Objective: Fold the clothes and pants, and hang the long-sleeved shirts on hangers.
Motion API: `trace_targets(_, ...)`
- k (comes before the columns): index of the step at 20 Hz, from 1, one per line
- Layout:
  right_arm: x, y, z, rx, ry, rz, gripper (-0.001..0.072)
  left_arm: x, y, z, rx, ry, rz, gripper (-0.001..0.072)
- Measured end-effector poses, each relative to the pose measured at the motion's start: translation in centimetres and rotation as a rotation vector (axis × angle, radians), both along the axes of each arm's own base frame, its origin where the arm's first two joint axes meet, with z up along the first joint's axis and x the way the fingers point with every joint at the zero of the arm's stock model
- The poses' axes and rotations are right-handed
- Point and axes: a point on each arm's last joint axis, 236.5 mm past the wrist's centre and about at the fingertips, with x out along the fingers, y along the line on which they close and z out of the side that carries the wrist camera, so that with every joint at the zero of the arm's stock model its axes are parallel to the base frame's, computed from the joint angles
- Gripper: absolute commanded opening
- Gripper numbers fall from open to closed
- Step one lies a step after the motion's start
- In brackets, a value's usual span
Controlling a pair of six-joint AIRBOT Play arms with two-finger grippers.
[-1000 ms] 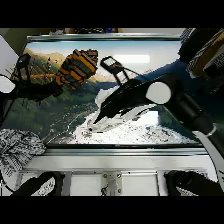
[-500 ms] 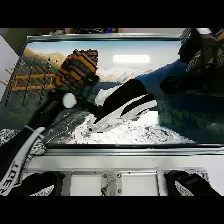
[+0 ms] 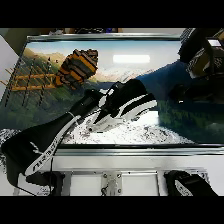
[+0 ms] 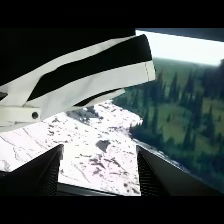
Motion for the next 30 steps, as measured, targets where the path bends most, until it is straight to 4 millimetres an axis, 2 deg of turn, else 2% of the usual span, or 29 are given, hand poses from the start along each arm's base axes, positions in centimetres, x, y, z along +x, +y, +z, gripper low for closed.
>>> trace_targets(3, -0.3, -0.1, -1.6, -0.005, 0.043, -0.005, 0.0491, 0.4, -0.4, -1.5, 0.021, 0.026, -0.001, 0.0673)
trace_targets(4, -0.4, -0.1, -2.1, -0.006, 0.054, -0.008, 0.0491, 0.4, -0.4, -1.8, 0.027, 0.031, 0.0, 0.055)
trace_targets(5, -0.5, -0.2, -2.4, -0.008, 0.064, -0.008, 0.0491, 0.5, -0.4, -2.1, 0.027, 0.037, 0.008, 0.0267)
trace_targets(6, -0.6, -0.2, -2.7, -0.01, 0.071, -0.009, 0.0491, 0.7, -0.3, -2.2, 0.027, 0.041, 0.017, 0.0073)
trace_targets(7, -0.6, -0.3, -3.0, -0.013, 0.077, -0.01, 0.0491, 0.9, -0.1, -2.1, 0.024, 0.041, 0.029, 0.0018)
trace_targets(10, -0.8, -0.3, -3.7, -0.015, 0.096, -0.013, 0.0492, 1.7, 0.8, -1.3, 0.01, 0.037, 0.074, 0.0018)
trace_targets(13, -1.0, -0.2, -5.3, -0.014, 0.133, -0.015, 0.0492, 2.8, 2.1, 1.5, -0.021, 0.002, 0.117, 0.0018)
trace_targets(15, -0.7, 0.4, -7.2, 0.016, 0.164, -0.031, 0.0492, 3.4, 3.1, 3.6, -0.04, -0.022, 0.142, 0.0018)
trace_targets(18, 0.4, 2.1, -11.7, 0.112, 0.228, -0.095, 0.0492, 3.6, 4.0, 5.5, -0.088, -0.013, 0.182, 0.0018)
trace_targets(21, 2.0, 4.8, -17.2, 0.219, 0.305, -0.167, 0.0492, 3.7, 4.3, 6.2, -0.143, 0.018, 0.218, 0.0018)
trace_targets(25, 3.9, 10.0, -23.7, 0.343, 0.393, -0.219, 0.0492, 4.0, 5.0, 6.5, -0.182, 0.045, 0.258, 0.0018)
trace_targets(28, 4.5, 13.5, -27.0, 0.405, 0.426, -0.244, 0.0491, 4.3, 5.9, 6.5, -0.19, 0.06, 0.283, 0.0018)
trace_targets(30, 4.9, 15.3, -28.2, 0.43, 0.425, -0.251, 0.0491, 4.5, 6.4, 6.5, -0.195, 0.07, 0.299, 0.0018)
